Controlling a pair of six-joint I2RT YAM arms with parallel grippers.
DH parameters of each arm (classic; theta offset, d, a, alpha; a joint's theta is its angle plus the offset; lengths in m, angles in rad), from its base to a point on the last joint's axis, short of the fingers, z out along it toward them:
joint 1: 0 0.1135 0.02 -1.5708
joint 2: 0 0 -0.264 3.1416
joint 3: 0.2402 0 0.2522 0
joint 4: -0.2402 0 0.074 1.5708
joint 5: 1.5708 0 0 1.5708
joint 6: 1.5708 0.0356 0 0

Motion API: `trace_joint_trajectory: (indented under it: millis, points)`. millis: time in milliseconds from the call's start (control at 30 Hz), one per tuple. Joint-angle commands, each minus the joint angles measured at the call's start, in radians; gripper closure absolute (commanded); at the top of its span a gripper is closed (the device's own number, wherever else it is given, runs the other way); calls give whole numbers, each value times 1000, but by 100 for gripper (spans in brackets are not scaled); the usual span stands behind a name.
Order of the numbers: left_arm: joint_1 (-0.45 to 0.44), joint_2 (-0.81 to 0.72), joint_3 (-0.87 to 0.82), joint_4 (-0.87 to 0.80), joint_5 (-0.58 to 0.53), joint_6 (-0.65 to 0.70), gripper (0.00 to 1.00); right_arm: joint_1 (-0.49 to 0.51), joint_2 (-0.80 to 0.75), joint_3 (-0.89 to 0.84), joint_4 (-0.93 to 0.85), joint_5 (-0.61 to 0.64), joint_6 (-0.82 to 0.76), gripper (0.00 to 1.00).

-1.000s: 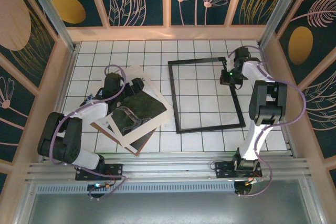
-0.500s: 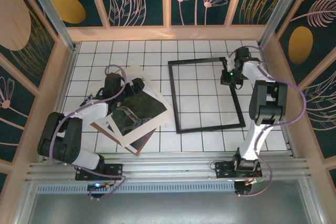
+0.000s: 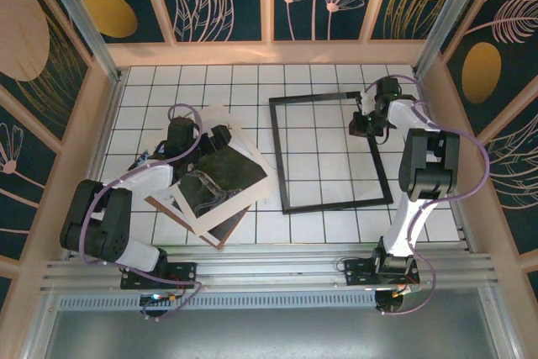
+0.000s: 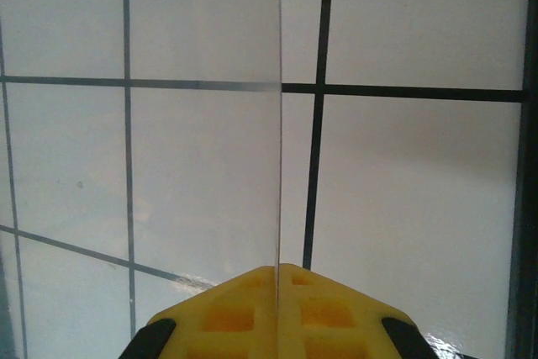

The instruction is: Put the photo into the frame

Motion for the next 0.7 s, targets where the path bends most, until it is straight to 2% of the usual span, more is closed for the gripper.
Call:
trace_joint_trajectory:
  millis: [0, 400, 667]
  points:
    - [-7, 14, 18, -1, -5, 22, 2, -7, -22, -13, 12, -14, 21, 100]
    - [-6, 19, 24, 0, -2, 23, 1, -11, -12, -14, -13, 85, 30, 100]
    - [-6, 22, 30, 0, 0, 21, 1, -12, -4, -21, -19, 84, 29, 100]
